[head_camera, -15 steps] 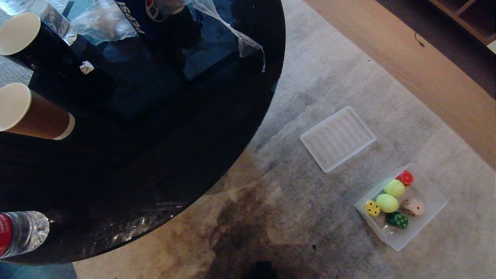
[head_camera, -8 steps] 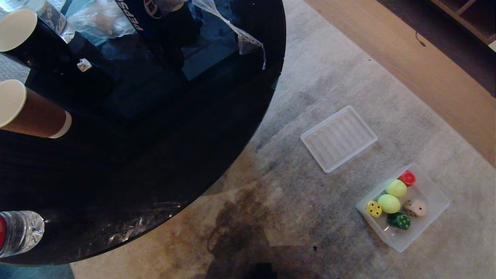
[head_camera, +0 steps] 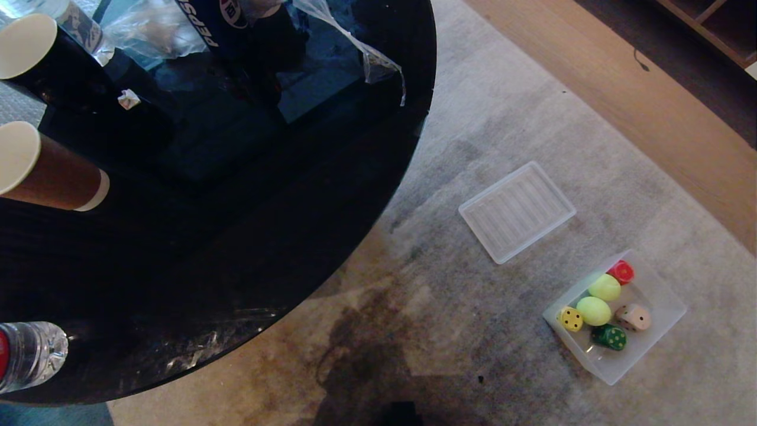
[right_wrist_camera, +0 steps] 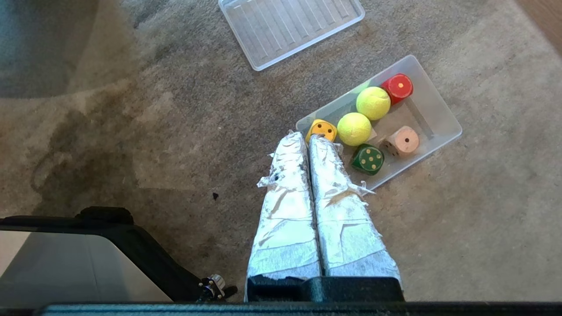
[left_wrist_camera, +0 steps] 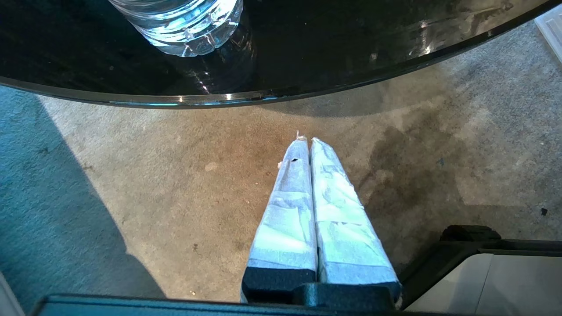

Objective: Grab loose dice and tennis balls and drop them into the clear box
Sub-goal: Close the lid

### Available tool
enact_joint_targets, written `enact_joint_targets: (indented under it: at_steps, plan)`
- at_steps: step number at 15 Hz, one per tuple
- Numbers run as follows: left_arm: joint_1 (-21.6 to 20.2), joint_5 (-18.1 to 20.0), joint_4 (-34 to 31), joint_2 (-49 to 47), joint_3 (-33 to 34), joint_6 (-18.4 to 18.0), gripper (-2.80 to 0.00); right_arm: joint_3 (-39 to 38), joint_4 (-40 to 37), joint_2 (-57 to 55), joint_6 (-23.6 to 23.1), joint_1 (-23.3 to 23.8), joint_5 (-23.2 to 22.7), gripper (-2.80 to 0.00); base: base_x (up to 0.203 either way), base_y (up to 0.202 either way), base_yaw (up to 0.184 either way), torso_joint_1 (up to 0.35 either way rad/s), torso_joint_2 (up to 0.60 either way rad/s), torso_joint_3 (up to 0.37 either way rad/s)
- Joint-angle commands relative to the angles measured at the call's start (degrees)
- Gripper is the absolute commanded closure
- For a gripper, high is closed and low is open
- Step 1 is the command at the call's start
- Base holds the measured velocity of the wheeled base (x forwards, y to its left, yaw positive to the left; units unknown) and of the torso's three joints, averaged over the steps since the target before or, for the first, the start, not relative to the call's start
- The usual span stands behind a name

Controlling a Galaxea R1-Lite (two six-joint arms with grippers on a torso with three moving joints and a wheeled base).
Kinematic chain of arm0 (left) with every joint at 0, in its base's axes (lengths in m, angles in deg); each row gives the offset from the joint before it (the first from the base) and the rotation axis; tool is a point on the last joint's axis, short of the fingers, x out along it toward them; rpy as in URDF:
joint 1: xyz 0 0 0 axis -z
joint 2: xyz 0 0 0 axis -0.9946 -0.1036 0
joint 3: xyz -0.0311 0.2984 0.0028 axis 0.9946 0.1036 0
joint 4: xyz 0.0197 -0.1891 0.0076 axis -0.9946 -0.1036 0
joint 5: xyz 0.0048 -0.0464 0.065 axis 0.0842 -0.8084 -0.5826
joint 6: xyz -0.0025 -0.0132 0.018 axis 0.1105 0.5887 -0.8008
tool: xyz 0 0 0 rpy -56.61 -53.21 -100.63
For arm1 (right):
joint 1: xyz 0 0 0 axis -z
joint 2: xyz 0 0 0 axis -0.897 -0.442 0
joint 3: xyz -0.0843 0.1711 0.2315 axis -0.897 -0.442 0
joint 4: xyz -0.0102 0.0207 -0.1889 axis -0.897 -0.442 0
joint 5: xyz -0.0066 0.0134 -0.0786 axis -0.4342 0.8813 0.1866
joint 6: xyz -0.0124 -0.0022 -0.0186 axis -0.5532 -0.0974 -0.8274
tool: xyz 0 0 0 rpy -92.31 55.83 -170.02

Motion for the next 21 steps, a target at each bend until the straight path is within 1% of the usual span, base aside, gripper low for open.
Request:
enact_joint_targets:
  at_steps: [1,14,16,21]
  plan:
    - [-0.02,0.0,0.0,0.02,0.01,-0.02,0.0,-0.09,0.01,-0.07,-0.08,0.0,-0.03,0.0,0.0,0.0,0.0,0.0,0.0,0.0]
    - [-0.02,0.0,0.0,0.02,0.01,-0.02,0.0,-0.09,0.01,-0.07,-0.08,0.0,-0.03,0.0,0.0,0.0,0.0,0.0,0.0,0.0]
    - [-0.02,0.0,0.0,0.02,0.01,-0.02,0.0,-0.09,0.01,-0.07,-0.08,0.0,-0.03,0.0,0.004,-0.008,0.075,0.001,0.0,0.001]
    - [-0.02,0.0,0.0,-0.06,0.01,-0.02,0.0,-0.09,0.01,-0.07,-0.08,0.0,-0.03,0.0,0.001,-0.007,0.163,0.005,0.0,0.002]
